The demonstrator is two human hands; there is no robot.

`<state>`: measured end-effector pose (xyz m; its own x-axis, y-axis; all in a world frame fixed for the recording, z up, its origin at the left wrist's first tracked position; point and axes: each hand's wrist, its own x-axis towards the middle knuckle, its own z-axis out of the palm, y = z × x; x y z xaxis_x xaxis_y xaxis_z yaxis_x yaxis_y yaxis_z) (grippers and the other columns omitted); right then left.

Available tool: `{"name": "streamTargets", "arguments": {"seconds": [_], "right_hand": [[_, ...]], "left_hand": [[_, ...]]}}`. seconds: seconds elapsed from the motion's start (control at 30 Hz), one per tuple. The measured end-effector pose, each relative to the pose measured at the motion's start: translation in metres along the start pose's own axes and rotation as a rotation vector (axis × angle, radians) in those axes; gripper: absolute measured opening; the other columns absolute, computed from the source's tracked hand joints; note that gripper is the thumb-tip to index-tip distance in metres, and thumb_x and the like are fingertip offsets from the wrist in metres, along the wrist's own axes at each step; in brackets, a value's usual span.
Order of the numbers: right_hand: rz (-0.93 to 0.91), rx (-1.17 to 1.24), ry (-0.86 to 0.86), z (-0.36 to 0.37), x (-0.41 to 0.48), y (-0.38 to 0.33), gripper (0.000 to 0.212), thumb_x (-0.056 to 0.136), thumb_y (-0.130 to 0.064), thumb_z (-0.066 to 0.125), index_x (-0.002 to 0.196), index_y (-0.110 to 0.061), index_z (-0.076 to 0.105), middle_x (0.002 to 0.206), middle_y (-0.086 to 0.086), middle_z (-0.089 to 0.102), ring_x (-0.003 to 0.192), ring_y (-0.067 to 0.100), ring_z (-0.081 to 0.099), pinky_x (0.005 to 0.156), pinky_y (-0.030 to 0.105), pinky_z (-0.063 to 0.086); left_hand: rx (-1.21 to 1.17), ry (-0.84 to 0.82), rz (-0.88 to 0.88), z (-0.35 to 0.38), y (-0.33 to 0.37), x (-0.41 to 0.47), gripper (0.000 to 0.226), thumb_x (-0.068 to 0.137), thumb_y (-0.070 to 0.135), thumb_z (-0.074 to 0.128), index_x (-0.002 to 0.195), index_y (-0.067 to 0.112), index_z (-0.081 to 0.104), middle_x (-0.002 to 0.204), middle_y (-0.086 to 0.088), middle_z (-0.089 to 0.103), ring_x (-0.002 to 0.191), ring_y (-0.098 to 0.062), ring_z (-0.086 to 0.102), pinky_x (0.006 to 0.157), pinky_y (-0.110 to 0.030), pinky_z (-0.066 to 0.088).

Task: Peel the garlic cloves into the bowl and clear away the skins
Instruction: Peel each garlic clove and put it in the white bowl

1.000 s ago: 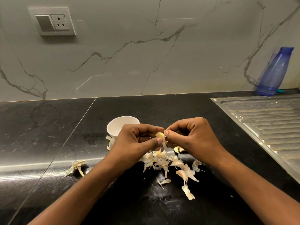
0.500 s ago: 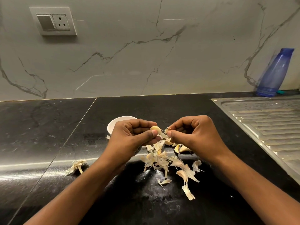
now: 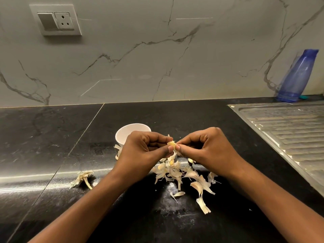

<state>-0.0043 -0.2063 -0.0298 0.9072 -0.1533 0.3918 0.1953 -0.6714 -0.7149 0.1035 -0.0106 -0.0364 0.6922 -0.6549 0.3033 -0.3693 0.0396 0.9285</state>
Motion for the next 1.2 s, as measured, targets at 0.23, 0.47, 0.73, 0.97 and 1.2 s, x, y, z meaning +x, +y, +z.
{"name": "streamTargets", "arguments": {"seconds": [0.23,0.47,0.73,0.97,1.2], "right_hand": [[-0.031,-0.011,-0.048,0.001,-0.004,0.001,0.003,0.092,-0.022,0.084,0.091,-0.020,0.086,0.074,-0.010,0.078,0.061,0.017,0.073,0.058,0.044,0.062],[-0.045,0.026,0.038,0.001,-0.004,-0.003,0.006,0.090,-0.020,0.085,0.085,-0.018,0.085,0.071,-0.006,0.077,0.059,0.020,0.072,0.056,0.048,0.061],[0.082,0.134,0.145,-0.004,-0.001,-0.005,0.005,0.090,-0.011,0.082,0.085,-0.013,0.083,0.073,0.000,0.079,0.066,0.018,0.078,0.065,0.034,0.066],[0.155,0.290,0.078,-0.004,0.000,-0.009,0.011,0.090,0.000,0.079,0.098,-0.008,0.082,0.087,0.008,0.082,0.080,0.024,0.081,0.075,0.034,0.067],[0.209,0.348,-0.001,-0.001,-0.001,-0.014,0.019,0.088,-0.016,0.083,0.104,-0.006,0.081,0.091,0.009,0.082,0.085,0.026,0.081,0.079,0.037,0.067]], "left_hand": [[0.037,-0.029,0.010,0.002,-0.001,-0.002,0.023,0.087,-0.004,0.080,0.109,-0.001,0.079,0.093,-0.008,0.082,0.087,-0.024,0.081,0.082,-0.032,0.065],[-0.099,-0.027,-0.028,0.003,0.004,-0.003,0.022,0.085,-0.007,0.079,0.107,-0.003,0.078,0.094,-0.013,0.082,0.088,-0.029,0.080,0.079,-0.029,0.064],[-0.354,-0.014,-0.091,-0.004,0.011,0.000,0.026,0.089,-0.008,0.071,0.114,-0.004,0.072,0.104,-0.021,0.079,0.101,-0.035,0.078,0.081,-0.028,0.063],[-0.379,0.005,-0.118,-0.002,0.011,0.000,0.028,0.086,-0.002,0.073,0.113,-0.003,0.072,0.105,-0.022,0.079,0.102,-0.036,0.078,0.090,-0.037,0.064],[-0.255,0.012,-0.117,-0.001,0.013,-0.002,0.031,0.084,0.011,0.076,0.114,0.003,0.073,0.103,-0.013,0.081,0.096,-0.029,0.079,0.084,-0.033,0.065]]}}
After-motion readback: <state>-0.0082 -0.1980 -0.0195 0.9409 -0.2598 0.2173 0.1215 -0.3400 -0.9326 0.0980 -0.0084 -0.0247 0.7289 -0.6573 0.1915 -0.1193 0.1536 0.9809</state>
